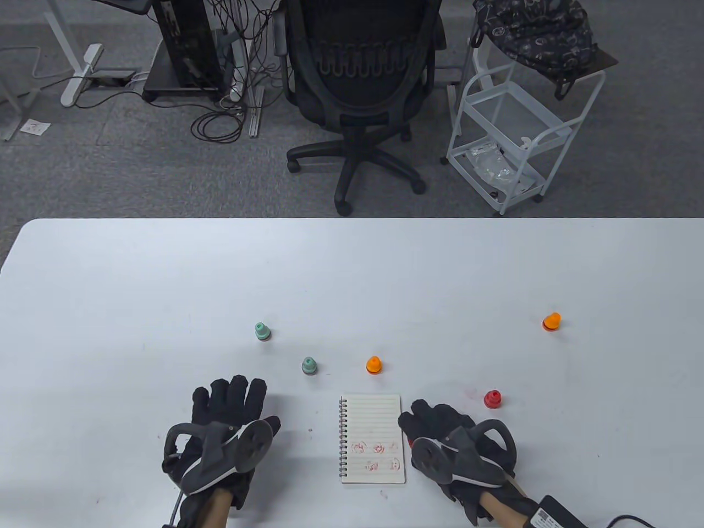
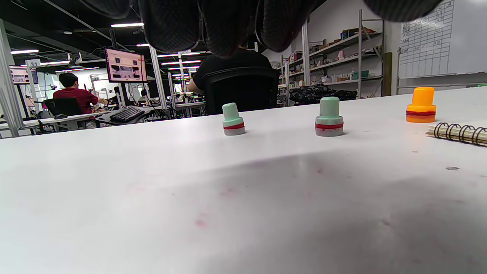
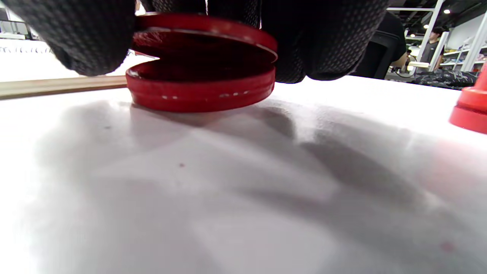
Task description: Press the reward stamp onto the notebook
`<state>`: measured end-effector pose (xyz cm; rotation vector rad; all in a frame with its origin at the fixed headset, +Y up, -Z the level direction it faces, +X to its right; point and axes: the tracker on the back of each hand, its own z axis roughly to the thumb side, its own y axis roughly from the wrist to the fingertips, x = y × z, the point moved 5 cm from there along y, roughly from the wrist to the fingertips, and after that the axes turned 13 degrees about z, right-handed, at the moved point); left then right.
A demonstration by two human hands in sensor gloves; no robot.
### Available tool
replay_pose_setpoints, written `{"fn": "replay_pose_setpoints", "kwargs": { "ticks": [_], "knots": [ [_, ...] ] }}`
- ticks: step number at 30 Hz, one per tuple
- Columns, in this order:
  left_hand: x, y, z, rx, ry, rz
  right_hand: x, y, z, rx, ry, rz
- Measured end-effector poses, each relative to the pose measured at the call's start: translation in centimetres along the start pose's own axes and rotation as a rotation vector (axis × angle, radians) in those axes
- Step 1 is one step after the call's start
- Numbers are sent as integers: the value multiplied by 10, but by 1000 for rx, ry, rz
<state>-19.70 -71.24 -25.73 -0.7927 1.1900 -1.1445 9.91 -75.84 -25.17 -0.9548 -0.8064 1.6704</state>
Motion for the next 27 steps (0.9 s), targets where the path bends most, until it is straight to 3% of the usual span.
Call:
{"fn": "replay_pose_setpoints", "kwargs": {
  "ticks": [5,10,20,27],
  "knots": [
    [0,0,0,-2,0,-3,0,0,2,20,21,-9],
    [0,0,-1,-5,-3,-1,15,-6,-6,-1,-16,-56],
    [1,0,1,3,-3,-5,10,-18,-52,-175,-25,94],
    [2,0,1,3,-3,-8,-4,-10,-50,-191,-94,183]
  ]
}}
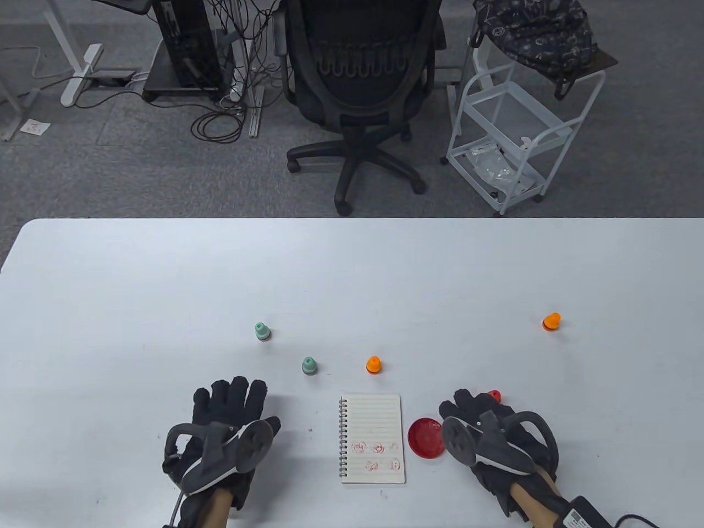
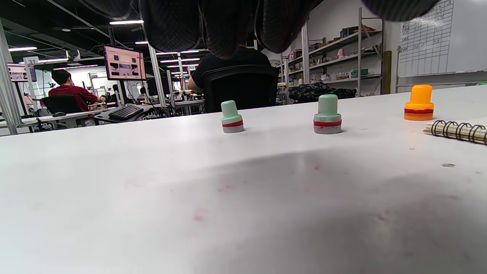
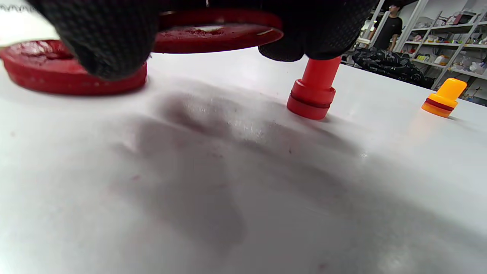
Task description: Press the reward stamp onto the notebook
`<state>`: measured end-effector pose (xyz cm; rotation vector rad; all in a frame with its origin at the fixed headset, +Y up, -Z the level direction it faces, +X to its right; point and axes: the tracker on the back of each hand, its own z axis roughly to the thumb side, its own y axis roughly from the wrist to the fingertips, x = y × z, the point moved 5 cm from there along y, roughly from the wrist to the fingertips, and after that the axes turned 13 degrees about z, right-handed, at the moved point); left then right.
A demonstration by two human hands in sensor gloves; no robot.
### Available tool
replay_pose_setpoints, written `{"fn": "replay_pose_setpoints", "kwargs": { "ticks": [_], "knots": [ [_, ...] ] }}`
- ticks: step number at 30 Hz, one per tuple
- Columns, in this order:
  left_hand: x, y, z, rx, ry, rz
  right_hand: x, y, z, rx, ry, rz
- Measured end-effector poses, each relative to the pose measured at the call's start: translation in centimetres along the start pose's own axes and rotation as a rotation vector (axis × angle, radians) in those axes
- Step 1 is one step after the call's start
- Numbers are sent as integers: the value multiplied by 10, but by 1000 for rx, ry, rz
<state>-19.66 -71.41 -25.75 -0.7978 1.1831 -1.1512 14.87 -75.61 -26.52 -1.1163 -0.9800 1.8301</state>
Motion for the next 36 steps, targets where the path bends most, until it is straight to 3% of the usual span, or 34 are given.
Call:
{"fn": "replay_pose_setpoints", "kwargs": {
  "ticks": [7,28,30,36],
  "knots": [
    [0,0,0,1,0,-3,-14,9,3,-3,-13,69],
    [0,0,-2,-19,16,7,-18,10,-1,7,38,107],
    [0,0,-2,-16,18,6,-16,8,-1,16,27,95],
    [-1,-1,-3,-19,7,15,15,-11,-9,33,113,-90]
  ]
}}
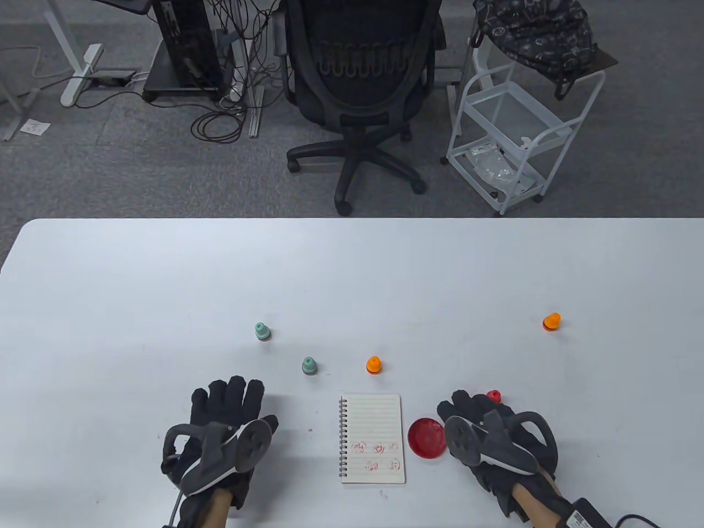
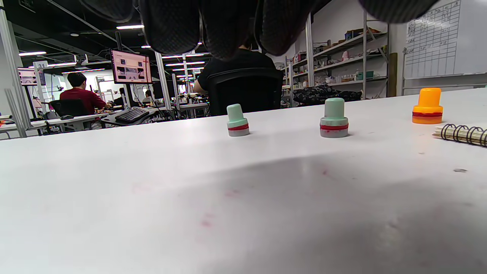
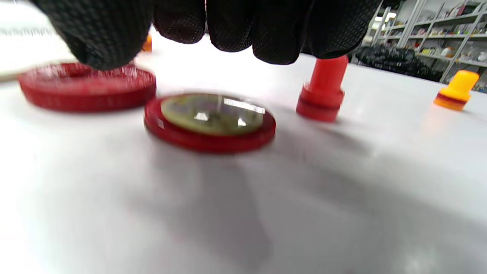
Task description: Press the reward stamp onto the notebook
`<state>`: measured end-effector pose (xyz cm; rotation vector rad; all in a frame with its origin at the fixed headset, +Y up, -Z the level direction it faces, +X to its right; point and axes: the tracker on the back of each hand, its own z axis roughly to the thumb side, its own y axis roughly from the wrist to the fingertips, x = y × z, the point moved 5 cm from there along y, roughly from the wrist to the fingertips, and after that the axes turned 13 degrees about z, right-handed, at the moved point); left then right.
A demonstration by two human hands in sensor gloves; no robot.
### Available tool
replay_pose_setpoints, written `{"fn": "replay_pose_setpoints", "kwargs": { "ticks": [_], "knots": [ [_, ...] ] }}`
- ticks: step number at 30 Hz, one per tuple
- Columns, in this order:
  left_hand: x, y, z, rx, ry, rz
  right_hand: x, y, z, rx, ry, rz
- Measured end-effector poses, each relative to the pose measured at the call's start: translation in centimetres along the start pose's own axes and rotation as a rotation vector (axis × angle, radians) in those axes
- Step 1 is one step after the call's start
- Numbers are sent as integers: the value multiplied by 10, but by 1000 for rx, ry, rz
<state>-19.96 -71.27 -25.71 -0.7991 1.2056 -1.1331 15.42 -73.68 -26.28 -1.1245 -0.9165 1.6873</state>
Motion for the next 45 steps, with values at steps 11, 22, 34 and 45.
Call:
{"fn": "replay_pose_setpoints", "kwargs": {
  "ticks": [11,22,34,45],
  "knots": [
    [-14,-2,2,32,-27,92,61,-19,-52,-139,199,-219],
    [-12,-2,2,35,-28,81,17,19,-73,-342,70,-19],
    [-10,-2,4,35,-13,59,-9,35,-76,-382,-12,31],
    [-9,-2,4,35,-17,55,-2,36,-64,-333,-76,-56]
  ]
}}
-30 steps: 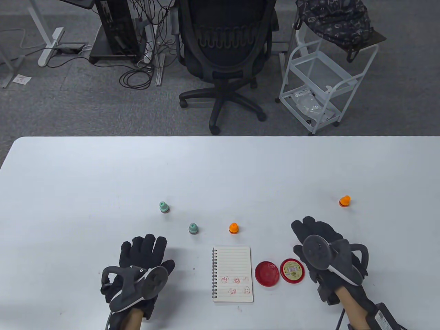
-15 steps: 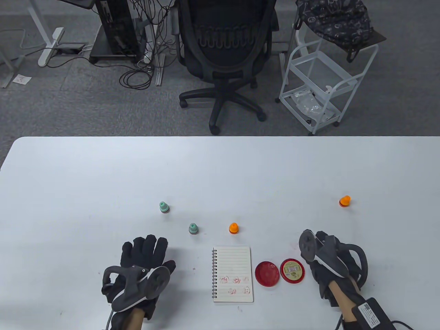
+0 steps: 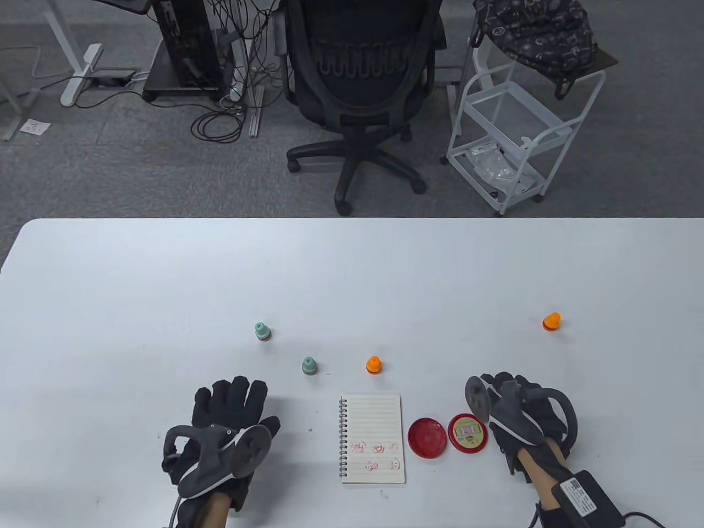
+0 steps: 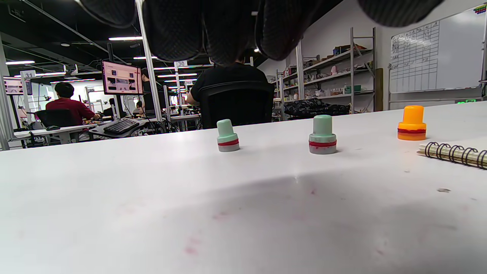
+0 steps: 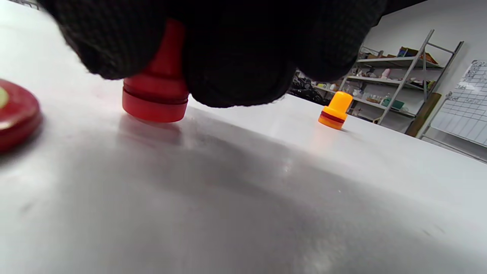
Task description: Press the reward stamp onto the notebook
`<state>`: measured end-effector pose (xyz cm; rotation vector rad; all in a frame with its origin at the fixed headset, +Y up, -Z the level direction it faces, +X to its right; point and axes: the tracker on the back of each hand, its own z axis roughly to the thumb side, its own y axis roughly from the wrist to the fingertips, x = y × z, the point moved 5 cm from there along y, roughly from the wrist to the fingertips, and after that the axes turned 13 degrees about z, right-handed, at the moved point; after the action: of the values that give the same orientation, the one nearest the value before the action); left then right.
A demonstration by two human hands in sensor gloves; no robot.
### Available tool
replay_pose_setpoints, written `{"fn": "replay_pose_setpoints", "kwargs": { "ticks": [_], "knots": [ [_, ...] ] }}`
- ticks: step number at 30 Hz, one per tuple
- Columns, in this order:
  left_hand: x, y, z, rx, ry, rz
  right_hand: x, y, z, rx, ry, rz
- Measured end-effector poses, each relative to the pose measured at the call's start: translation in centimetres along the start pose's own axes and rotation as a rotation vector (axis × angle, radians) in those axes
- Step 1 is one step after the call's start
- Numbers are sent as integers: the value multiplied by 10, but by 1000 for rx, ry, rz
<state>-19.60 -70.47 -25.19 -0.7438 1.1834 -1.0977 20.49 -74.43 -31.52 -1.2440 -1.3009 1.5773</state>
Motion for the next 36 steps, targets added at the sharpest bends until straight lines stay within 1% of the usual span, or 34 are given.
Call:
{"fn": "replay_pose_setpoints", "kwargs": {
  "ticks": [6,12,13,18,22,25,27,29,31,33,36],
  "knots": [
    [0,0,1,7,-2,9,18,-12,-1,72,126,-73],
    [-2,1,8,28,-31,29,40,-33,2,152,345,-121],
    [-3,1,10,34,-39,35,45,-38,6,182,397,-121],
    [-9,1,22,68,-81,73,70,-55,21,281,522,-150],
    [-14,1,38,114,-144,115,83,-62,39,382,671,-130],
    [-16,1,51,157,-179,139,83,-60,52,453,810,-119],
    [-17,1,59,175,-203,150,77,-57,60,501,912,-105],
    [-18,2,67,193,-237,156,69,-53,72,583,996,-50],
    [-18,2,75,211,-263,157,63,-55,79,634,1087,-48],
    [-18,2,83,231,-280,158,60,-60,84,668,1131,-38],
    [-19,1,96,260,-319,161,59,-69,88,703,1132,-52]
  ]
}}
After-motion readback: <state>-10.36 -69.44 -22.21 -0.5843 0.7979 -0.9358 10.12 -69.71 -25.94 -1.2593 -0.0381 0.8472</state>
